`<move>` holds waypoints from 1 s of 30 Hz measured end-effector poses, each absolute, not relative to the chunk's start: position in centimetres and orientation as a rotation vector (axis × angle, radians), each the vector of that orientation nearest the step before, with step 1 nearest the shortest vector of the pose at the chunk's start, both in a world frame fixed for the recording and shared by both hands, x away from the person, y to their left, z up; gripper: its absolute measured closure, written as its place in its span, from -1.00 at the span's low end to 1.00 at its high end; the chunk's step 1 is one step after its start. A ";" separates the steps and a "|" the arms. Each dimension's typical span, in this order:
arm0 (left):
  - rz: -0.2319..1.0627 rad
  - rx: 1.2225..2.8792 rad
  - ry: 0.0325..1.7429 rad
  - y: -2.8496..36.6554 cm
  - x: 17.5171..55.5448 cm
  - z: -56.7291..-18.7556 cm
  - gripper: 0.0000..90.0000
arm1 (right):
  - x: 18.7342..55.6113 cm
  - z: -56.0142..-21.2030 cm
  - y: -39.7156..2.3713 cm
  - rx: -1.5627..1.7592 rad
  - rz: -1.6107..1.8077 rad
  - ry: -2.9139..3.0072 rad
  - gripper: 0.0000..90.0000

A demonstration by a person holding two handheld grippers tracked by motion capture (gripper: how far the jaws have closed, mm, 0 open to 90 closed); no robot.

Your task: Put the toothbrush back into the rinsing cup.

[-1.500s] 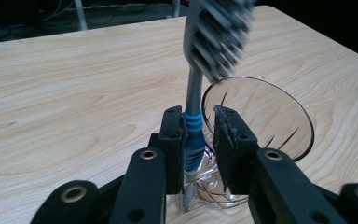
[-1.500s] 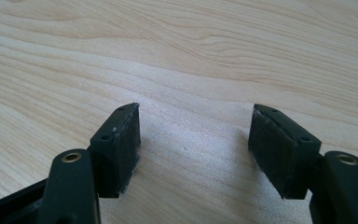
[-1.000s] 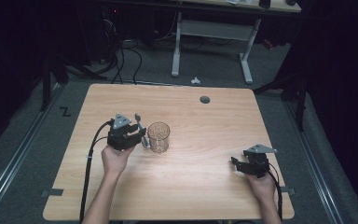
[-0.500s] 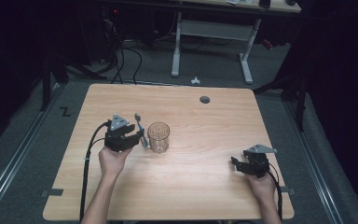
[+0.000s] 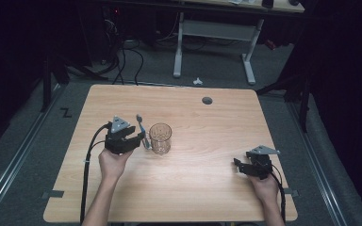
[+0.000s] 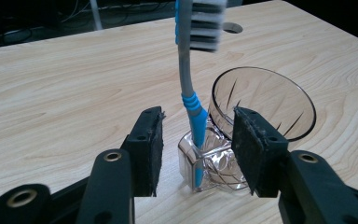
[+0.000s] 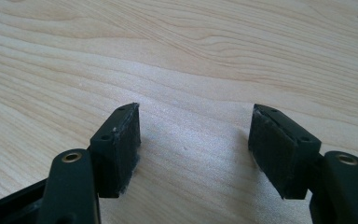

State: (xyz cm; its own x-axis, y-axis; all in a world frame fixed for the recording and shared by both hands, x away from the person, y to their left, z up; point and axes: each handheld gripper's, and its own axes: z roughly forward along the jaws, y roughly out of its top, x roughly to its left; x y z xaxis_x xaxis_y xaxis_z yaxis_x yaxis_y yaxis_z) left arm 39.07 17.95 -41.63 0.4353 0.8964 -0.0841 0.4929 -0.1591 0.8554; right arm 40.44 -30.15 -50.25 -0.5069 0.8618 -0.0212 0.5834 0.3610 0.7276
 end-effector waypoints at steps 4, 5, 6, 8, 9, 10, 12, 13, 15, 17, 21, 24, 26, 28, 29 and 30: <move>0.576 1.796 1.198 18.2 38.9 -41.7 0.19 | 40.4 -50.3 -30.2 1.261 0.945 2.227 -0.23; 0.576 1.793 1.200 18.3 38.8 -41.7 0.19 | 40.4 -50.3 -30.2 1.260 0.946 2.227 -0.23; 0.576 1.793 1.203 18.4 38.8 -41.7 0.19 | 40.4 -50.3 -30.2 1.260 0.945 2.227 -0.23; 0.576 1.790 1.207 18.5 38.7 -41.8 0.19 | 40.4 -50.3 -30.2 1.261 0.946 2.227 -0.23; 0.576 1.790 1.209 18.5 38.7 -41.8 0.19 | 40.4 -50.3 -30.2 1.260 0.946 2.227 -0.23; 0.577 1.790 1.210 18.6 38.7 -41.8 0.19 | 40.5 -50.3 -30.2 1.259 0.945 2.227 -0.23; 0.579 1.790 1.208 18.7 38.6 -41.7 0.18 | 40.5 -50.3 -30.2 1.259 0.945 2.227 -0.23; 0.579 1.787 1.208 18.7 38.5 -41.7 0.19 | 40.4 -50.3 -30.2 1.261 0.946 2.227 -0.23; 0.579 1.780 1.209 18.8 38.3 -41.6 0.18 | 40.5 -50.3 -30.2 1.259 0.945 2.227 -0.23; 0.580 1.775 1.212 18.9 38.2 -41.7 0.18 | 40.4 -50.3 -30.2 1.260 0.946 2.227 -0.23; 0.579 1.778 1.220 19.1 38.1 -41.8 0.17 | 40.4 -50.3 -30.2 1.261 0.946 2.227 -0.23; 0.576 1.768 1.227 19.3 37.9 -41.9 0.17 | 40.4 -50.3 -30.2 1.260 0.946 2.227 -0.23; 0.573 1.765 1.227 19.4 37.8 -41.9 0.16 | 40.4 -50.3 -30.2 1.261 0.946 2.227 -0.23; 0.570 1.764 1.231 19.4 37.7 -41.9 0.16 | 40.4 -50.3 -30.2 1.260 0.946 2.227 -0.23; 0.570 1.766 1.231 19.5 37.7 -41.9 0.16 | 40.4 -50.3 -30.2 1.260 0.946 2.227 -0.23; 0.570 1.768 1.231 19.5 37.7 -41.9 0.16 | 40.4 -50.3 -30.2 1.261 0.946 2.227 -0.23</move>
State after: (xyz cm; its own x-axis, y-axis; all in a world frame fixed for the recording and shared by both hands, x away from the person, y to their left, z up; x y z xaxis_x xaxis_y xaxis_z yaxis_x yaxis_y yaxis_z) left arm 37.66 19.49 -41.93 0.4030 0.9086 -0.1101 0.5034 -0.1196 0.8557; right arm 40.45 -30.15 -50.25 -0.5069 0.8618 -0.0211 0.5834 0.3609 0.7276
